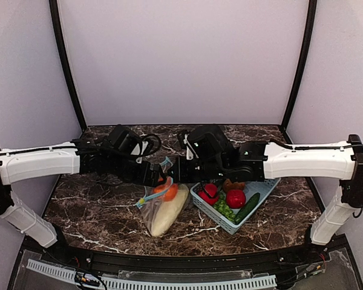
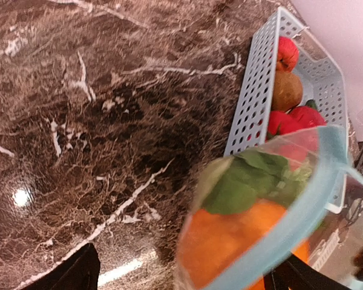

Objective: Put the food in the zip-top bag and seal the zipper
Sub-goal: Pass from the right arm to the left

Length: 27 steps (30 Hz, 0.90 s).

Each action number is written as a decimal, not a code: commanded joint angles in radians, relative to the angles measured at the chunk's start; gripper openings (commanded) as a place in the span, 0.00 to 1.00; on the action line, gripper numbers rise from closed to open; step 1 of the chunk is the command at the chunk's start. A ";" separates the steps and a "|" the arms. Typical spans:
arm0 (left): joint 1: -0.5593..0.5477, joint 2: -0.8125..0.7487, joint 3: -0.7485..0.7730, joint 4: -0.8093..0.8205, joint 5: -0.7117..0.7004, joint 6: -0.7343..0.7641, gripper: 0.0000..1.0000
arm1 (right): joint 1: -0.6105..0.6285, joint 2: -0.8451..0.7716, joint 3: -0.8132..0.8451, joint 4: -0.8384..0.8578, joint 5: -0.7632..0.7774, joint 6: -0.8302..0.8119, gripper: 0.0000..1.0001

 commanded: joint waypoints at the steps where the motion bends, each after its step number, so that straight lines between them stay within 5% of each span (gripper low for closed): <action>1: 0.003 -0.107 0.085 -0.111 -0.017 0.062 0.98 | 0.009 -0.005 0.034 -0.030 0.099 0.032 0.00; 15: 0.003 -0.281 -0.115 -0.051 0.113 -0.124 0.97 | 0.007 0.048 0.072 -0.034 0.109 0.022 0.00; 21: 0.003 -0.300 -0.215 0.071 0.148 -0.193 0.71 | 0.008 0.065 0.082 -0.035 0.105 0.018 0.00; 27: 0.003 -0.281 -0.224 0.082 0.122 -0.193 0.56 | 0.009 0.074 0.084 -0.036 0.096 0.017 0.00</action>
